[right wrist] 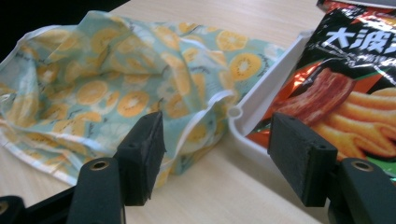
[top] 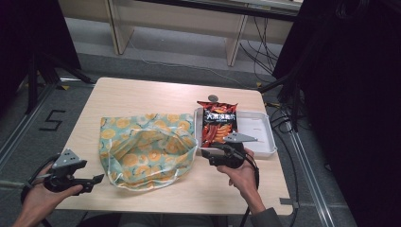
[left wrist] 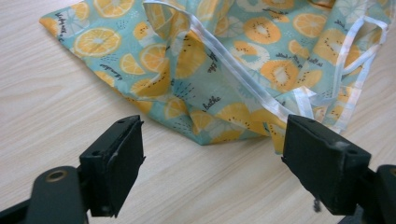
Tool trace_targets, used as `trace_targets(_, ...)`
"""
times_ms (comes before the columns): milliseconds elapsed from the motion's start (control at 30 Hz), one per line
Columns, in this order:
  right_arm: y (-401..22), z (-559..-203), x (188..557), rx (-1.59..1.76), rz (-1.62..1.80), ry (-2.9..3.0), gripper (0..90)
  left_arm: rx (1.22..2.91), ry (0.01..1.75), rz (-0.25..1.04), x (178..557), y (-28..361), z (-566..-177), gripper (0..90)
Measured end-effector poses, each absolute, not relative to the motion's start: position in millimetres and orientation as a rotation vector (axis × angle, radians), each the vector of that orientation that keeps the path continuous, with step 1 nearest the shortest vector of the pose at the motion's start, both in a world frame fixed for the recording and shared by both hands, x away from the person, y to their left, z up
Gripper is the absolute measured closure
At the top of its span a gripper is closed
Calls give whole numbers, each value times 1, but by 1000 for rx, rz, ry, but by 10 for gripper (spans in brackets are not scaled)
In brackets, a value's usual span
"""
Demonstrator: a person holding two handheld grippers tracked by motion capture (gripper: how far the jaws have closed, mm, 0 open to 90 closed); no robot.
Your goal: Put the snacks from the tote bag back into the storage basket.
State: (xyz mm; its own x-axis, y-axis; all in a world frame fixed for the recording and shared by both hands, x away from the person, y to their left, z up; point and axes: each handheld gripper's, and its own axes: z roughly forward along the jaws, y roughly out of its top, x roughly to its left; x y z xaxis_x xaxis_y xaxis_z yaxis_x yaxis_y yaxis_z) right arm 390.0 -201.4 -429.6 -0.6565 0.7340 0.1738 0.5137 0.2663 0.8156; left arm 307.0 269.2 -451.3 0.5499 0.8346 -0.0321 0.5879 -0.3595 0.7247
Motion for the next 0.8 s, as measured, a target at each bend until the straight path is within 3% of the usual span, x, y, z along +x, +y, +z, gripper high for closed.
trace_targets(800, -212, -448, 348, 1140, 1197, 2331, 290, 2098, 1160, 462, 307, 268, -454, 181)
